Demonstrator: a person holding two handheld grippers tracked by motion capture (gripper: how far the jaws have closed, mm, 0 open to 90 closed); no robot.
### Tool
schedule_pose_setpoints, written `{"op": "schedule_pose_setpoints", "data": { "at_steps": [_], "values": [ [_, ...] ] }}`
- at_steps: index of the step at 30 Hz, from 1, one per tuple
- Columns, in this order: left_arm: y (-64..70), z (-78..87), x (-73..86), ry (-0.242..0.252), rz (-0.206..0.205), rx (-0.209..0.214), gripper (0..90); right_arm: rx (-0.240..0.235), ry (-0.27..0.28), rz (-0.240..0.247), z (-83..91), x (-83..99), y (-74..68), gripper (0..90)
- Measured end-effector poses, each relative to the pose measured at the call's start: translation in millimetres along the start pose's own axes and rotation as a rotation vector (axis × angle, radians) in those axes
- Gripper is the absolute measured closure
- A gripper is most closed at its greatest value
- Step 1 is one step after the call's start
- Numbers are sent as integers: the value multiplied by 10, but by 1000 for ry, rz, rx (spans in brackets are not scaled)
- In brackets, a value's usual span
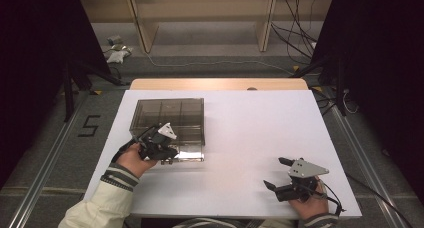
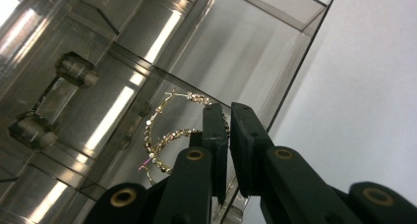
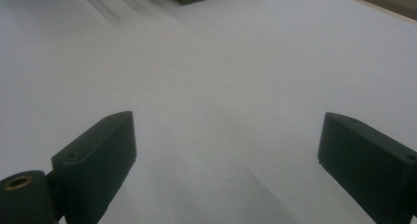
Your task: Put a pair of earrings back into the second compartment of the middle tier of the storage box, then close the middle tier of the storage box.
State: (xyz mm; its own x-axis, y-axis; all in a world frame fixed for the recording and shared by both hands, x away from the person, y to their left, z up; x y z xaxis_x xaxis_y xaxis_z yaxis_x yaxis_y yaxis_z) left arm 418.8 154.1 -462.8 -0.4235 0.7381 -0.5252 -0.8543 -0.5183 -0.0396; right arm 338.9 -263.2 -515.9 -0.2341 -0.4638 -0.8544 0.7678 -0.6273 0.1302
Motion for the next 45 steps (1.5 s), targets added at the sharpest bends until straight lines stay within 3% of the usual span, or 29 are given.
{"op": "schedule_pose_setpoints", "data": {
  "at_steps": [12,19,22,30,37,45],
  "values": [
    [-12,5,14,13,-4,3,828,1,1,1,1,0,-1,86],
    [-6,70,19,55,5,-10,769,1,3,3,2,-1,0,86],
    [8,124,29,84,4,4,757,2,4,4,1,-1,1,86],
    [63,304,97,115,-21,38,892,3,3,3,1,-1,0,86],
    [102,446,201,108,-39,0,893,3,1,0,0,0,-1,86],
    [87,500,350,81,-25,-3,892,2,-1,-2,-2,-1,1,86]
  ]
}}
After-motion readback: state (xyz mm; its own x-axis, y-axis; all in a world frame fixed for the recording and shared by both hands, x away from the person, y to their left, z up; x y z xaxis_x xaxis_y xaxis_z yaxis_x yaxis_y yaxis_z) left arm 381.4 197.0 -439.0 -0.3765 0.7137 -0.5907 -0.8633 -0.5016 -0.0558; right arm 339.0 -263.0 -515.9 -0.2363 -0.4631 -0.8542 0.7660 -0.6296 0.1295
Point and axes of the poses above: each handheld gripper's, and its own axes: z roughly backward along the jaws, x roughly out of its underside, y roughly to its right, the point moved 2 cm from there along -z, roughly forward along the jaws
